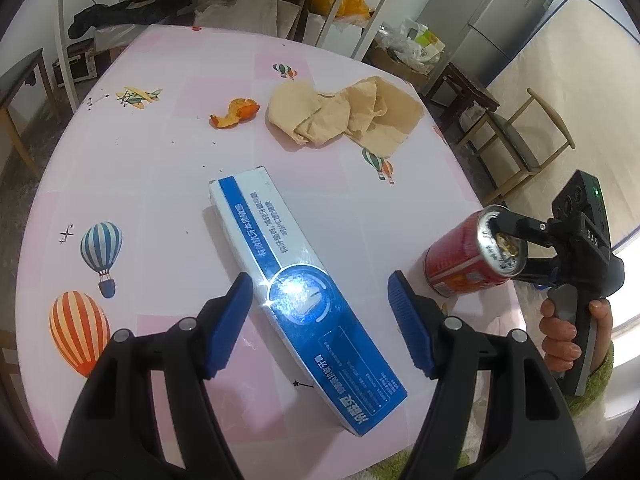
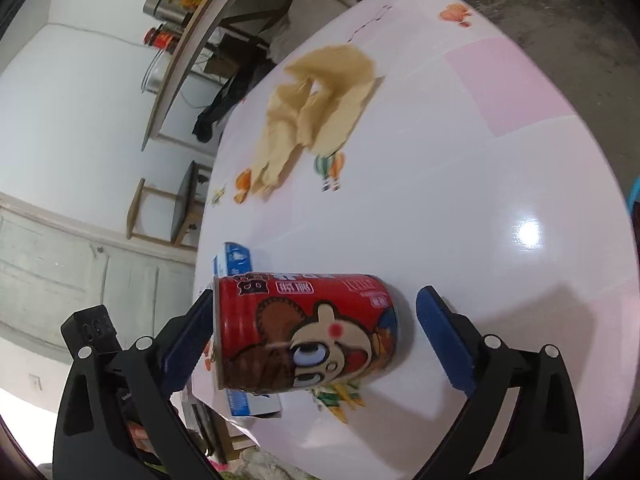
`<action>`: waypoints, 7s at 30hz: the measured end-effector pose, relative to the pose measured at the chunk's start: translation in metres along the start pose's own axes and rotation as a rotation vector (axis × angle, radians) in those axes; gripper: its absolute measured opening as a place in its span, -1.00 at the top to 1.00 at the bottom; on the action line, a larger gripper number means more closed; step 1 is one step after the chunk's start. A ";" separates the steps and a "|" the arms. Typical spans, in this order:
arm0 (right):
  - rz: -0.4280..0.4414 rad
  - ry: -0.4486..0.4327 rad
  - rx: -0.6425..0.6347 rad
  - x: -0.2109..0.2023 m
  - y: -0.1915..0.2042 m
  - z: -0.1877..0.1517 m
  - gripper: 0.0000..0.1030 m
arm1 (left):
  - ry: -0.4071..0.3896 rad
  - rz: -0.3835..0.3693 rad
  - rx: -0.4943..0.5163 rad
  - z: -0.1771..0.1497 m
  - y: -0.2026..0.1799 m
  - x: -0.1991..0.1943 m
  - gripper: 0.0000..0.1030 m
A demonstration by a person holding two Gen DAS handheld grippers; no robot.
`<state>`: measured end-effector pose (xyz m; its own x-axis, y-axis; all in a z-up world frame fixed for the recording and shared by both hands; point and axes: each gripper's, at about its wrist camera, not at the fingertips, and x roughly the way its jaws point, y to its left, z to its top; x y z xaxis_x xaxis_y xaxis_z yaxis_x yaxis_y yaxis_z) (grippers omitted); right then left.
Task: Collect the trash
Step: 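Grasp the red can with the right tool and lift it, then grasp the toothpaste box with the left tool while the right tool holds the can, then carry the box and can over the wastebasket and open the left tool, then open the right tool to drop the red can into the wastebasket, then move the right tool back to the table and grasp the tan cloth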
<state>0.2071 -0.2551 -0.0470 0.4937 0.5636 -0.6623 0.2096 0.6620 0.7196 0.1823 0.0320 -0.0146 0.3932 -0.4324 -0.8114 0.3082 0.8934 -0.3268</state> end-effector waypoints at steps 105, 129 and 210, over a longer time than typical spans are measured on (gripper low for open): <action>-0.574 -0.214 -0.461 -0.012 0.053 -0.075 -0.27 | 0.112 0.254 0.211 -0.041 -0.042 0.047 0.16; -0.711 -0.709 0.149 -0.259 -0.099 -0.114 -0.26 | 0.240 -0.371 0.350 0.039 -0.233 0.062 0.16; -0.341 -0.443 -0.195 -0.141 -0.042 -0.017 -0.43 | -0.140 0.059 0.182 0.029 -0.065 0.046 -0.62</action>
<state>0.1141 -0.3541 0.0131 0.7397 0.0708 -0.6692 0.2801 0.8718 0.4019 0.2056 -0.0492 -0.0165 0.5280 -0.4037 -0.7471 0.4270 0.8867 -0.1773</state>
